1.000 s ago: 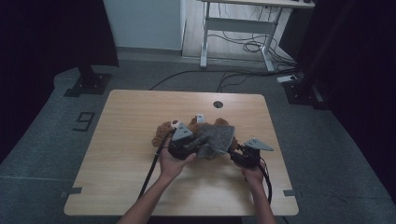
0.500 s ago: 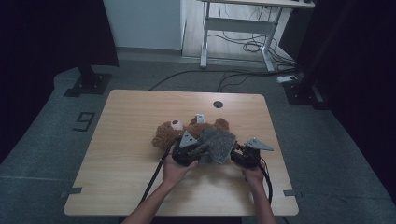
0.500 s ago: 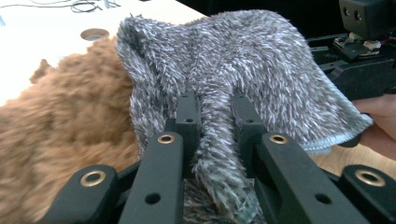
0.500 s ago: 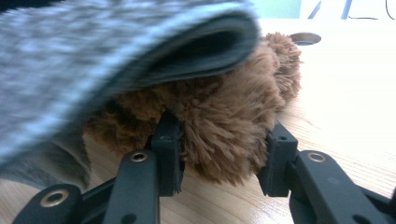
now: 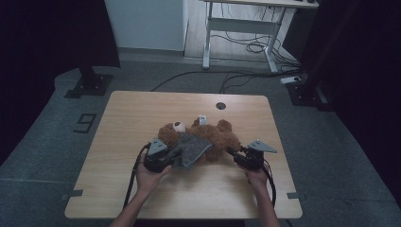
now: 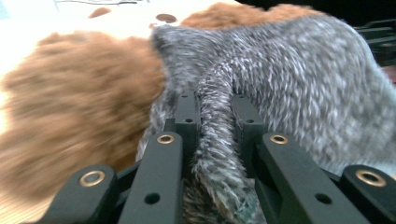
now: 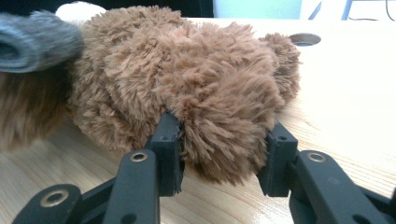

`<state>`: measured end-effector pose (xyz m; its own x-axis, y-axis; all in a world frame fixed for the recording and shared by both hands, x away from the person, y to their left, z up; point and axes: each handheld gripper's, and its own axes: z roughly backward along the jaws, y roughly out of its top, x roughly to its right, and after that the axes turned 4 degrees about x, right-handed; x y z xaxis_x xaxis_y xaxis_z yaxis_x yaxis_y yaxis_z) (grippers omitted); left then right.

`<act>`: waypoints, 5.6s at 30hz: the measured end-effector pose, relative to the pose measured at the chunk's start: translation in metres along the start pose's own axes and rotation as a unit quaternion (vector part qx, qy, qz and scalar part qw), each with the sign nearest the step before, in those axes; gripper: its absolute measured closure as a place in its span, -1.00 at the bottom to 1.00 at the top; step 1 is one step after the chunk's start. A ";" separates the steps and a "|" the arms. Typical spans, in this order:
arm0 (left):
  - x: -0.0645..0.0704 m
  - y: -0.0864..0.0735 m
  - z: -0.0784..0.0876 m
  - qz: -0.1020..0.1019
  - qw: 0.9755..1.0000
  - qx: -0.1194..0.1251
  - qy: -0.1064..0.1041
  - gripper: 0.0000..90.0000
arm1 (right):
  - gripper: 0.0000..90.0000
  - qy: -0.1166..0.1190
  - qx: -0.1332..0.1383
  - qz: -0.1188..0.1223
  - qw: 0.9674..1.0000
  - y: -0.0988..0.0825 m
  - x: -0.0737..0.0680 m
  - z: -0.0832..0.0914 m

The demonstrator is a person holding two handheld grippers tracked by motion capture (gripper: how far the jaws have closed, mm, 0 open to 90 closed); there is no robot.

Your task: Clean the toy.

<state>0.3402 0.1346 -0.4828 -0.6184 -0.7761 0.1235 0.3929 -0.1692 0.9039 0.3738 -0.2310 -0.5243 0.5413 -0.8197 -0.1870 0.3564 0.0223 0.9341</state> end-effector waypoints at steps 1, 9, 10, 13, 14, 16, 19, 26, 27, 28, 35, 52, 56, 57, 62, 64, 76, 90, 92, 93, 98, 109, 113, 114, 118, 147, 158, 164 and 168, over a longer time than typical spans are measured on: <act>0.000 0.000 0.000 0.000 1.000 0.000 0.000 0.69 | 0.29 0.000 0.000 0.000 1.000 0.000 0.000 0.000; -0.035 -0.011 0.028 0.033 0.999 0.017 0.030 0.69 | 0.29 -0.001 0.000 0.001 1.000 0.000 0.000 -0.001; -0.043 -0.012 0.034 0.039 0.998 0.020 0.039 0.69 | 0.29 -0.001 0.000 0.001 1.000 0.000 0.000 -0.001; -0.051 -0.014 0.039 0.047 0.997 0.023 0.048 0.69 | 0.29 -0.001 0.000 0.001 1.000 -0.001 0.000 -0.001; -0.056 -0.016 0.043 0.051 0.997 0.025 0.056 0.69 | 0.29 -0.001 0.000 0.002 1.000 -0.001 0.000 -0.001; -0.059 -0.017 0.046 0.055 0.996 0.027 0.061 0.69 | 0.29 -0.001 0.000 0.002 1.000 0.000 0.000 -0.001; -0.059 -0.016 0.047 0.057 0.996 0.028 0.061 0.69 | 0.30 -0.001 0.000 0.003 1.000 0.000 0.000 -0.001; -0.023 0.020 0.034 0.029 0.998 0.051 0.015 0.70 | 0.30 -0.001 0.000 0.000 1.000 -0.001 0.002 -0.002; -0.023 0.020 0.034 0.029 0.998 0.051 0.015 0.70 | 0.30 -0.001 0.000 -0.001 1.000 -0.001 0.002 -0.002; -0.009 0.034 0.022 0.017 0.998 0.052 0.001 0.70 | 0.30 -0.001 0.000 0.000 1.000 -0.001 0.002 -0.002; 0.032 0.060 -0.019 -0.013 0.999 0.035 -0.036 0.70 | 0.30 -0.002 0.000 0.001 1.000 -0.001 0.001 -0.002; 0.071 0.042 -0.082 -0.044 0.997 -0.026 -0.060 0.69 | 0.33 0.008 0.002 -0.011 1.000 -0.004 0.007 -0.001; 0.057 0.033 -0.066 -0.036 0.998 -0.018 -0.050 0.69 | 0.33 0.009 0.001 -0.011 1.000 -0.004 0.008 -0.001; 0.053 0.030 -0.061 -0.034 0.998 -0.016 -0.047 0.69 | 0.33 0.008 0.001 -0.012 1.000 -0.004 0.008 -0.001; 0.042 0.020 -0.050 -0.036 0.998 -0.020 -0.036 0.68 | 0.33 0.009 0.000 -0.013 1.000 -0.004 0.009 -0.001; 0.035 0.016 -0.041 -0.034 0.999 -0.018 -0.030 0.68 | 0.33 0.009 0.000 -0.014 1.000 -0.005 0.009 -0.001; -0.007 -0.009 0.006 -0.005 1.000 -0.010 -0.003 0.68 | 0.34 0.010 0.001 -0.015 1.000 -0.005 0.010 -0.002; -0.044 -0.025 0.050 0.033 0.999 0.010 0.016 0.68 | 0.34 0.012 0.002 -0.012 1.000 -0.005 0.011 -0.002; -0.042 -0.014 0.052 0.030 0.999 0.016 -0.002 0.69 | 0.34 0.011 0.002 -0.013 1.000 -0.006 0.011 -0.003; -0.042 -0.014 0.052 0.030 0.999 0.016 -0.002 0.68 | 0.34 0.011 0.002 -0.013 1.000 -0.006 0.011 -0.003; -0.038 0.022 0.041 0.027 0.999 0.040 -0.008 0.69 | 0.34 0.010 0.001 -0.011 1.000 -0.006 0.011 -0.003; -0.028 0.071 -0.019 0.005 1.000 0.013 0.007 0.68 | 0.33 0.010 0.000 -0.008 1.000 -0.006 0.010 -0.001; -0.034 0.069 -0.035 0.009 1.000 -0.014 0.011 0.68 | 0.33 0.012 -0.001 -0.007 1.000 -0.007 0.011 -0.001; -0.035 0.065 -0.040 0.008 1.000 -0.027 0.008 0.68 | 0.33 0.012 -0.001 -0.007 1.000 -0.007 0.011 -0.001; -0.038 0.051 -0.039 0.015 1.000 -0.026 0.002 0.68 | 0.33 0.016 -0.011 -0.012 1.000 -0.007 0.010 -0.003; -0.010 -0.010 -0.023 0.042 0.998 -0.016 -0.054 0.71 | -0.50 0.056 -0.075 -0.010 0.996 0.036 -0.015 -0.014; -0.013 -0.003 -0.043 0.037 0.998 -0.021 -0.041 0.72 | 0.21 0.011 -0.098 0.019 0.995 0.006 -0.021 -0.038; -0.015 0.003 -0.050 0.044 0.998 -0.033 -0.039 0.72 | 0.27 -0.020 -0.082 0.036 0.996 0.005 -0.022 -0.044; -0.011 0.003 -0.043 0.039 0.998 -0.033 -0.037 0.71 | 0.28 -0.005 -0.082 0.040 0.996 0.002 -0.021 -0.039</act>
<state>0.3776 0.1167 -0.4986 -0.6325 -0.7413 0.2246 0.4844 -0.1523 0.8615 0.3927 -0.1908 -0.5308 0.5658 -0.8173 -0.1092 0.4313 0.1805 0.8840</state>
